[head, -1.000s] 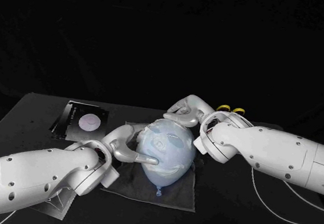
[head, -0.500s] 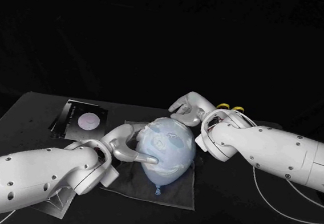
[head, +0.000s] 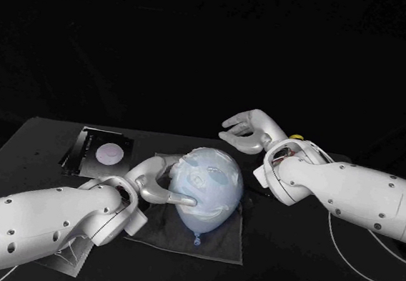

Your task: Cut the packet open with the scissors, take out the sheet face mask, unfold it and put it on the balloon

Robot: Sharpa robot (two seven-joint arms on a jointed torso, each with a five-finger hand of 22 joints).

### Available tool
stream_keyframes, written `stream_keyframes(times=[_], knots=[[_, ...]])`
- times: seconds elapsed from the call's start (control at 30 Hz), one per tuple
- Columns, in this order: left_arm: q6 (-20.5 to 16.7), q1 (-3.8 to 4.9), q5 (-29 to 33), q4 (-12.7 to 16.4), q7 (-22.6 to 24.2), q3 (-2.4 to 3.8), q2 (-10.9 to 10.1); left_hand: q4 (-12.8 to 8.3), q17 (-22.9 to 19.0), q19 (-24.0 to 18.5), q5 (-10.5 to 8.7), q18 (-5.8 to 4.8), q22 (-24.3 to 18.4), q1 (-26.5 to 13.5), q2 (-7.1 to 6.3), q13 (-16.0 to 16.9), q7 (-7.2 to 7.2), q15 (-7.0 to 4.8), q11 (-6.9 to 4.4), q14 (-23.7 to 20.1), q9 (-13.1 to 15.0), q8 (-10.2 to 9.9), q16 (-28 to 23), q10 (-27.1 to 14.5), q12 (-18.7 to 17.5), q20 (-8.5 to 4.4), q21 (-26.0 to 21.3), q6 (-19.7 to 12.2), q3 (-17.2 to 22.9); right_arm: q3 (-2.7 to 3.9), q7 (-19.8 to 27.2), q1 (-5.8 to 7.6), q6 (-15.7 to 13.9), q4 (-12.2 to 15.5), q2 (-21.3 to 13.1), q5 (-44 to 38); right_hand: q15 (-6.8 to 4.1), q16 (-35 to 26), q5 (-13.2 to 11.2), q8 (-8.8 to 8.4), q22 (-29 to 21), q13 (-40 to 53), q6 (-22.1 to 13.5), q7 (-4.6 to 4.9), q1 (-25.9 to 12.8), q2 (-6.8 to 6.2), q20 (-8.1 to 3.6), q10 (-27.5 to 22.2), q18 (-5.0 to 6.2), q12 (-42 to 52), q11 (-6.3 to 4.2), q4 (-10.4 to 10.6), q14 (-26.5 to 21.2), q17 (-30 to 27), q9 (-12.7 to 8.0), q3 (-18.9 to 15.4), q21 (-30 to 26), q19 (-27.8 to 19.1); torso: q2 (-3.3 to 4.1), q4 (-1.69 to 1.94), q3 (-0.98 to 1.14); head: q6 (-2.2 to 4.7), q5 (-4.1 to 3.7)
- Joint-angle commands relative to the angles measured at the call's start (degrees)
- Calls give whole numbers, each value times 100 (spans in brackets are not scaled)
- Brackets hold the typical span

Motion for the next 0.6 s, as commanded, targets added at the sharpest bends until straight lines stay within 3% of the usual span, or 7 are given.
stream_keyframes(times=[0.03, 0.17, 0.2, 0.37, 0.47, 0.6], knots=[[37, -18, 124, 11, 395, -3, -19, 2, -1, -13, 14, 71, -6, -31, -57, -4, 796, -31, -25, 2, 4, 30, -5, -25, -15, 23, -19, 13, -68, -3, 1127, -2, -148, 147, -132, 1081, 30, -70, -8, -43, -233, 5, -31, 323, -178, -93, 82, -123, 106, 4, 20, 97, -116, -37, -7, -286, -266, -224, 7, -1, -1, 3, -9], [109, -32, 238, 27, 767, 8, -88, 2, -41, -133, 14, 21, -27, -100, -83, -34, 797, -16, -13, -177, -44, 0, -51, -264, -52, 38, -46, -122, -156, -20, 1335, -25, -68, 364, -338, 1268, 14, -74, -3, -65, -323, 8, -16, 300, -135, -151, 97, -215, 160, 9, 8, 111, -100, -52, 0, -595, -359, -111, 10, -4, -8, 5, -14], [126, -35, 288, 40, 910, 19, -125, 1, -56, -172, 10, -45, -34, -159, -91, -41, 796, -13, -16, -252, -63, -22, -76, -351, -55, 41, -60, -188, -160, -30, 1372, -49, -48, 465, -435, 1293, 1, -55, -1, -68, -329, 10, -1, 294, -83, -139, 97, -210, 173, 16, 3, 97, -57, -49, 4, -676, -368, -30, 6, -3, -13, 0, -13], [213, -34, 507, 128, 1264, 91, -291, 1, -75, -205, 4, -99, -39, -209, -97, -46, 777, -20, -37, -337, -84, -39, -94, -435, -60, 42, -69, -252, -169, -60, 1332, -183, 81, 795, -782, 1155, -142, 199, 5, -30, -452, 16, 198, 246, 220, 13, 89, 4, 291, 60, -82, -12, 516, 36, 44, -937, -421, 347, -20, 11, -15, -34, -40], [279, -24, 594, 201, 1377, 151, -400, 0, -86, -220, 4, -157, -41, -247, -99, -46, 752, -45, -64, -391, -88, -46, -102, -482, -59, 39, -74, -272, -170, -80, 1311, -264, 148, 974, -989, 1018, -281, 342, 5, 3, -464, 11, 402, 138, 376, 122, -10, 214, 328, 50, -179, -59, 930, 83, 73, -989, -178, 1120, -33, 14, -19, -53, -61], [434, 0, 539, 304, 1429, 197, -554, -1, -79, -235, 9, -187, -43, -250, -97, -42, 750, -48, -62, -364, -83, -43, -92, -471, -53, 45, -76, -263, -161, -101, 1224, -352, 261, 1185, -1256, 877, -410, 440, -1, 12, -556, 11, 589, 45, 422, 174, -156, 457, 320, 50, -295, -12, 1267, 131, 90, -1019, -83, 1673, -71, 15, -33, -82, -104]])
